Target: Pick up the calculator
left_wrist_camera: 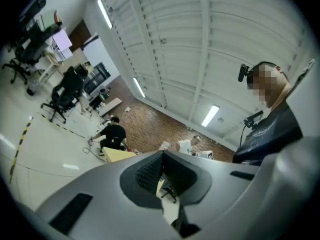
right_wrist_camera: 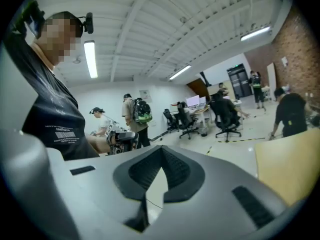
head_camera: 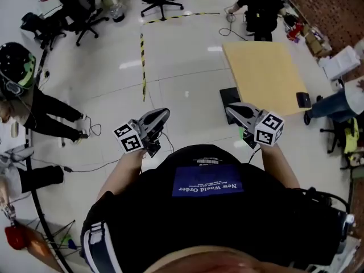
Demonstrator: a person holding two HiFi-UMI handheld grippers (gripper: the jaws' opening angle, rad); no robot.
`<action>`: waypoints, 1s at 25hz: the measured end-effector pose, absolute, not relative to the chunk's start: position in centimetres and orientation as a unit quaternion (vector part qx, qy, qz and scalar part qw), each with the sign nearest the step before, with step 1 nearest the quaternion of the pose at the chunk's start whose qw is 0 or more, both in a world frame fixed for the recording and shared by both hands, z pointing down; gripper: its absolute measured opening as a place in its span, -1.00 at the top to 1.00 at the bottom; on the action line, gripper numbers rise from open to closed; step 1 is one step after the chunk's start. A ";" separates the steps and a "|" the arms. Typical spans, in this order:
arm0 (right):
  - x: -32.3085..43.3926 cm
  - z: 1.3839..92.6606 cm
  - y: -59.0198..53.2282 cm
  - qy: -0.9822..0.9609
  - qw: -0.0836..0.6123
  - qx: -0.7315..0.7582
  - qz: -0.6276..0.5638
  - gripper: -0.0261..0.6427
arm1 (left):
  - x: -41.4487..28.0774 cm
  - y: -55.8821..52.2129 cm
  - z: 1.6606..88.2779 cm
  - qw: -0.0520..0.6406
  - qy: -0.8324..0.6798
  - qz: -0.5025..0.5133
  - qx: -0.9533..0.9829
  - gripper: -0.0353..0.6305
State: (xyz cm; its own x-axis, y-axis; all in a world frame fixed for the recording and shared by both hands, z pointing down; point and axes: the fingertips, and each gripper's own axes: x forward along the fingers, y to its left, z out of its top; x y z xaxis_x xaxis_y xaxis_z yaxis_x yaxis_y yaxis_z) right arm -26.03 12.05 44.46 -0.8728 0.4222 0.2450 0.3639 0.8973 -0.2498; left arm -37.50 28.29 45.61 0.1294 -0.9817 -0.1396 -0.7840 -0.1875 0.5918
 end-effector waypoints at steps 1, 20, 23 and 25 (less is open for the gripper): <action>-25.5 44.9 11.1 -0.967 0.148 -0.181 0.099 0.97 | -38.0 26.5 45.9 0.197 -0.591 -0.253 0.741 0.87; -11.7 45.6 -15.7 -0.975 0.093 0.117 0.162 0.97 | -28.4 -9.3 43.3 0.261 -0.332 -0.169 0.891 0.87; -13.9 45.4 -17.1 -0.974 0.095 0.126 0.162 0.97 | -30.4 -11.8 44.7 0.270 -0.315 -0.153 0.897 0.87; -14.6 45.8 -19.1 -0.970 0.103 0.153 0.157 0.97 | -31.9 -14.4 45.8 0.281 -0.301 -0.151 0.899 0.87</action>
State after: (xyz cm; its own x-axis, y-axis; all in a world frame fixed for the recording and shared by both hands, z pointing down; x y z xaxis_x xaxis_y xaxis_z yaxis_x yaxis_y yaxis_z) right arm -14.56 -19.11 45.81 -0.9321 -0.2642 0.2476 -0.3288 0.9040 -0.2732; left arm -31.94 -14.39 45.79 0.7736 -0.6253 -0.1028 -0.4557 -0.6616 0.5955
